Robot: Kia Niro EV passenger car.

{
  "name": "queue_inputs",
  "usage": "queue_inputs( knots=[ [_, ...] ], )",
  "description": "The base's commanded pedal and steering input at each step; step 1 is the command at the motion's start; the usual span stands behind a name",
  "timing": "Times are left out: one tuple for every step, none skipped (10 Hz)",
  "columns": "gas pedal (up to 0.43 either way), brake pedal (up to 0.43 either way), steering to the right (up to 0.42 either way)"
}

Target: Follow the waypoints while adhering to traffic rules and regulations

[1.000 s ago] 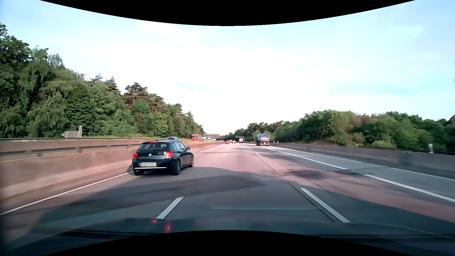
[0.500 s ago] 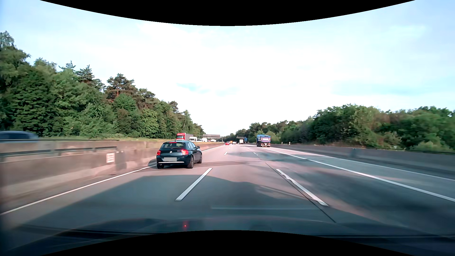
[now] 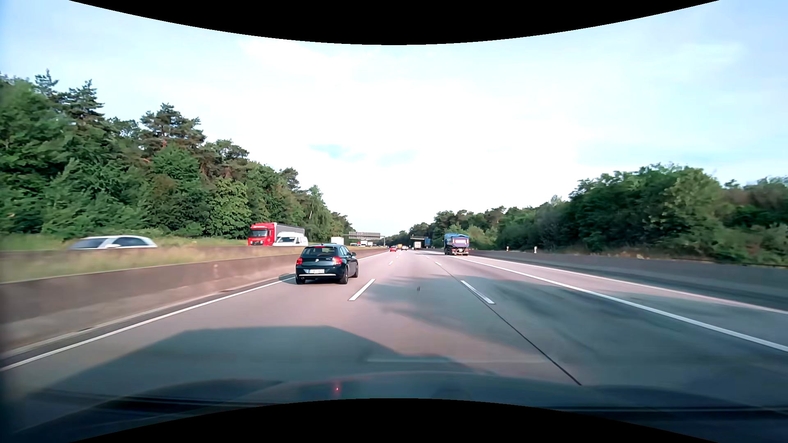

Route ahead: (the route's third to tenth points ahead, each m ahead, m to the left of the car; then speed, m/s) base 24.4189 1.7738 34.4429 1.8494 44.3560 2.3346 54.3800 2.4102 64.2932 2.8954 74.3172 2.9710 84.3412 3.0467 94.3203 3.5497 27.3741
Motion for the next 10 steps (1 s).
queue_inputs(
  knots=[
    [0.169,0.0,-0.001],
    [0.169,0.0,-0.002],
    [0.169,0.0,-0.002],
    [0.169,0.0,-0.002],
    [0.169,0.0,-0.003],
    [0.169,0.0,-0.003],
    [0.169,0.0,-0.004],
    [0.177,0.0,-0.004],
    [0.177,0.0,-0.004],
    [0.177,0.0,-0.005]
  ],
)
